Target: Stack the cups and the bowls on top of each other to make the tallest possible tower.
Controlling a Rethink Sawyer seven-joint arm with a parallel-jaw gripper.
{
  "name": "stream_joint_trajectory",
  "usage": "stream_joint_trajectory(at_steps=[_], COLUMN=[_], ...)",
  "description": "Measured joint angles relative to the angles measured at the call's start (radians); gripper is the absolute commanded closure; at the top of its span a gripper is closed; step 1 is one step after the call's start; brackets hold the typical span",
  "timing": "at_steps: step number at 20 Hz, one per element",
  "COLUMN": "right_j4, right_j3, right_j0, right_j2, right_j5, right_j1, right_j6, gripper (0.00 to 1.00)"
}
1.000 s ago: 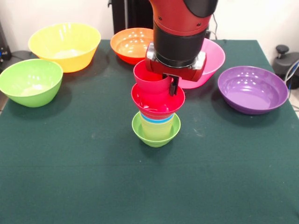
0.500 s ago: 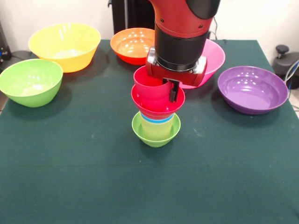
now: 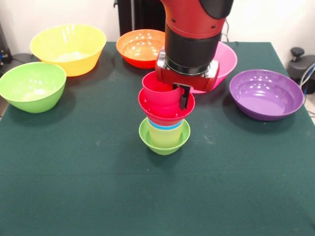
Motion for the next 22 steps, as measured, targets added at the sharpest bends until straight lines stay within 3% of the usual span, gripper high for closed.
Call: stream_joint_trajectory(at_steps=[22], right_j4=[0.0], right_j3=[0.04], right_j0=[0.02], right_j2=[-0.015], right_j5=[-0.014], right_j1=[0.0], right_j6=[0.007], gripper=[1.0])
